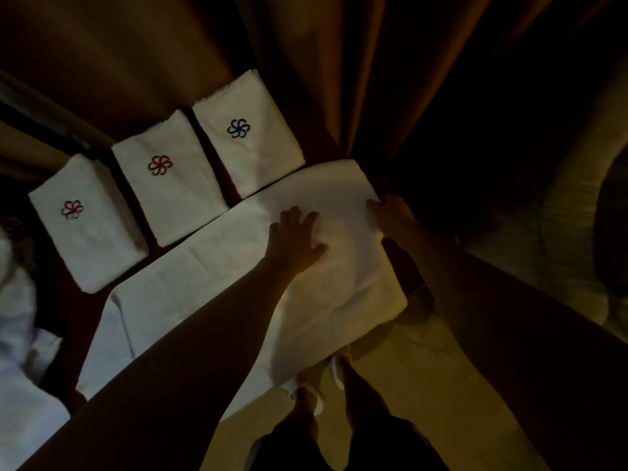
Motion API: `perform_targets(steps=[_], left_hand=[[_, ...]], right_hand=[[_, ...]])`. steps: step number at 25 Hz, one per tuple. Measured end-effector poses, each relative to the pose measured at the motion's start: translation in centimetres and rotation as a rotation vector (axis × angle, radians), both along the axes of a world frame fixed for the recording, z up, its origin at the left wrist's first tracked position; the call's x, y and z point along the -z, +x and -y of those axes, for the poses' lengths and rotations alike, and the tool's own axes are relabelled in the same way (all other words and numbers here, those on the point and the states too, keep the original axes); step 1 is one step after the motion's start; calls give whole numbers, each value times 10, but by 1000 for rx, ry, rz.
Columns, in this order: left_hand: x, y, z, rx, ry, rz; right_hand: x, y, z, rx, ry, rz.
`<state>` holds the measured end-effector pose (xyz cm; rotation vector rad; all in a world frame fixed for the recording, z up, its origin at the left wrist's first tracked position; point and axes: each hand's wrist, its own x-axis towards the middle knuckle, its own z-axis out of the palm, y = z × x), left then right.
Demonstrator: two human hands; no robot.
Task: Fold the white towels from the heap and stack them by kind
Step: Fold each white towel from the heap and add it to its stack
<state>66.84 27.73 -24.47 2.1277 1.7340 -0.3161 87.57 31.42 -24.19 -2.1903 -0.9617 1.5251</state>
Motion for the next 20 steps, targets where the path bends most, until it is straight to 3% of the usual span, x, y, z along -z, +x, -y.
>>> perform_targets(steps=[4,7,16,20], left_hand=[[7,-5,-4,-28,-41,-55],[8,-5,-6,-37,-92,-71],[4,6,-8,-83,-160,-40],[3,10,-10,-101,-207,-62]], right_hand=[[-6,13,21,-110,-24,-149],[-12,23,30,-41,-42,-268],[-30,46,55,5,-45,-208],[-34,55,68,-138,-72,-151]])
